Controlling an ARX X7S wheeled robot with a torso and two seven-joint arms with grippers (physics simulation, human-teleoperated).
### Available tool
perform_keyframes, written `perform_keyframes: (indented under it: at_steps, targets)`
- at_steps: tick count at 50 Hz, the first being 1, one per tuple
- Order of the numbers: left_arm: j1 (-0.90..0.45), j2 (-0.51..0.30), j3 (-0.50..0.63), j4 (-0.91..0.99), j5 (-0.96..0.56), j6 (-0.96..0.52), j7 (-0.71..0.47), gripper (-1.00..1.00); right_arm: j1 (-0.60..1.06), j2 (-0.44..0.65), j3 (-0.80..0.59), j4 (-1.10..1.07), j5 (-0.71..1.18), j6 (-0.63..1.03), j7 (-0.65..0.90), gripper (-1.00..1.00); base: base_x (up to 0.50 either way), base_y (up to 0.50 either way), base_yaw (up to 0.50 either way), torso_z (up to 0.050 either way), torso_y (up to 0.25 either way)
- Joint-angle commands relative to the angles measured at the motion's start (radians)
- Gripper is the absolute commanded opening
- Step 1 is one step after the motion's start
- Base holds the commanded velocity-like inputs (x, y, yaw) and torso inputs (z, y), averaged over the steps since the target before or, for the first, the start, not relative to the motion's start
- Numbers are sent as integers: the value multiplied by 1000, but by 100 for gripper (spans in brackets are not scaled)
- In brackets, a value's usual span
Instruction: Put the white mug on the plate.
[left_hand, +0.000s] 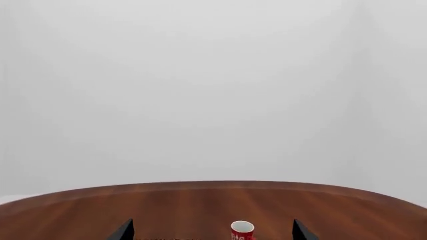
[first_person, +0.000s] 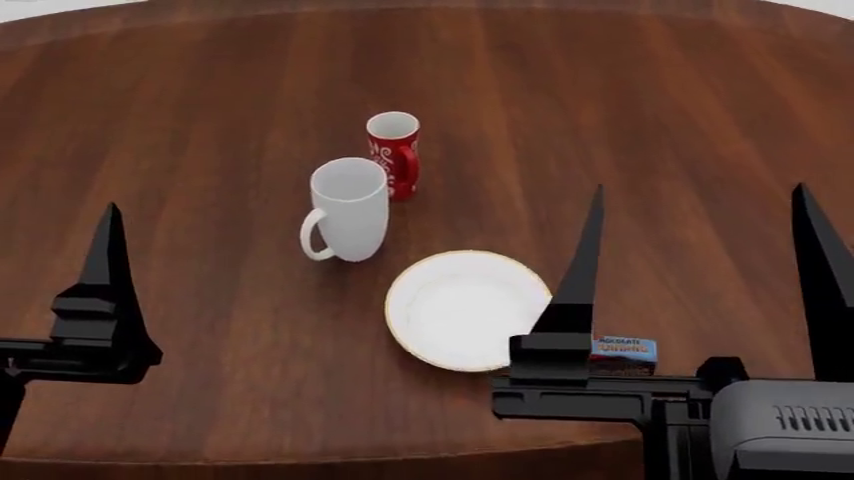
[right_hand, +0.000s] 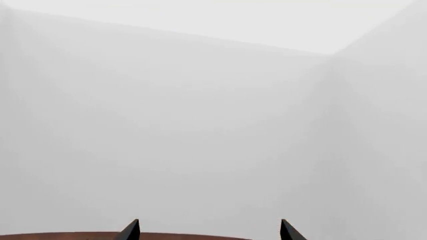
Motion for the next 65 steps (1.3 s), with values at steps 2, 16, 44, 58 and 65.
perform_keyframes:
  at_steps: [2,16,44,58,65]
  targets:
    - [8,-6,4,-8,-2,13,-4,100,-5,3,-3,6,4,-4,9,100,-171,16,-363,0,0]
    - [12,-10,2,-24,-9,28,-6,100,-5,-16,24,16,43,-4,18,100,-35,4,-75,0,0]
    - [7,-20,16,-20,-19,26,-23,100,-22,-4,23,12,57,-12,36,100,6,50,0,0,0]
    - [-1,-24,26,-16,-25,22,-31,100,-29,1,26,11,65,-19,44,100,18,156,0,0,0]
    - [-1,-25,29,-17,-29,23,-34,100,-33,7,26,10,69,-19,47,100,18,157,0,0,0]
